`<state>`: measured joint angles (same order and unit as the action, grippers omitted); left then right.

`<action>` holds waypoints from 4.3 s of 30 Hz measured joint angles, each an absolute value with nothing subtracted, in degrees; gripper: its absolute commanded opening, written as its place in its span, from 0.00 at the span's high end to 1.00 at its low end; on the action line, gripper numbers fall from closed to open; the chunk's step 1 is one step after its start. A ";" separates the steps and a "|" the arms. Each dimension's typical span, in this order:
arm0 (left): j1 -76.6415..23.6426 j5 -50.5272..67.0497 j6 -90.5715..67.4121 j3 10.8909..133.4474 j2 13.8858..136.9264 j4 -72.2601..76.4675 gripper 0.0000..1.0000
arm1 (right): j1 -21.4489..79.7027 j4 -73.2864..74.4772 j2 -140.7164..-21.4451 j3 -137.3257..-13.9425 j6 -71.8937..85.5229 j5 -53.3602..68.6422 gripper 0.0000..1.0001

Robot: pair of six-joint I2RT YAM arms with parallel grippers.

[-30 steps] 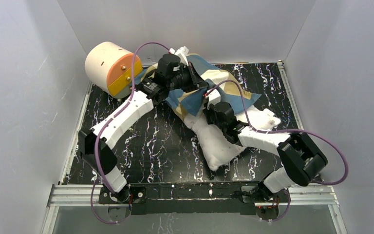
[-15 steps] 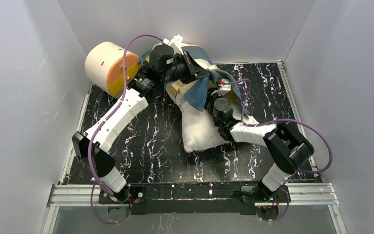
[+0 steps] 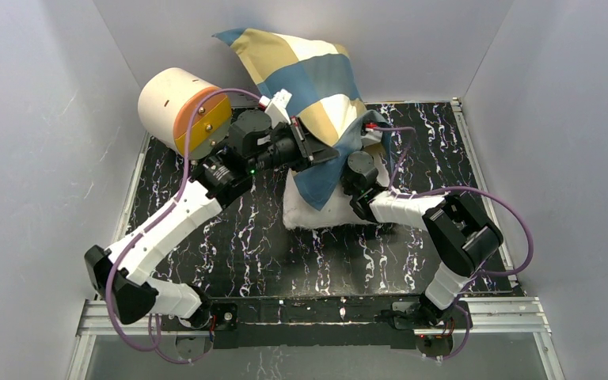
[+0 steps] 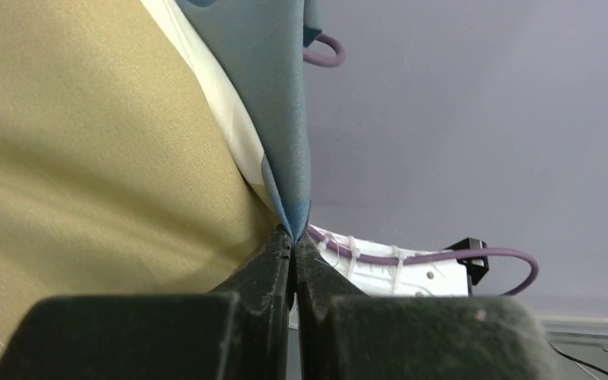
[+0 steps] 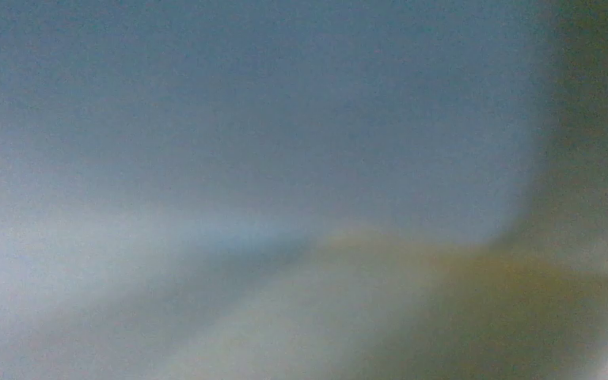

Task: Put the pillow into the pillowcase
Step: Stuff the pillow into the pillowcase.

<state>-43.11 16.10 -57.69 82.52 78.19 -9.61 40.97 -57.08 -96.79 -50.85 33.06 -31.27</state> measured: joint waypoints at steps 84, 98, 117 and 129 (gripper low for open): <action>-53.36 -23.05 -19.33 54.39 71.94 -4.19 0.33 | 27.62 -31.22 -60.49 -38.35 50.94 -0.45 0.99; -53.34 -24.25 -13.19 58.57 70.59 -0.49 1.00 | 28.36 -33.95 -60.51 -36.62 52.99 -8.08 0.99; -56.27 -5.93 -10.07 58.61 70.72 -3.97 1.00 | 43.88 -42.63 -67.44 -36.47 44.77 -39.53 0.99; -58.59 -4.99 -10.46 56.95 62.78 -4.43 1.00 | 43.88 -39.92 -64.55 -35.66 44.05 -43.42 0.99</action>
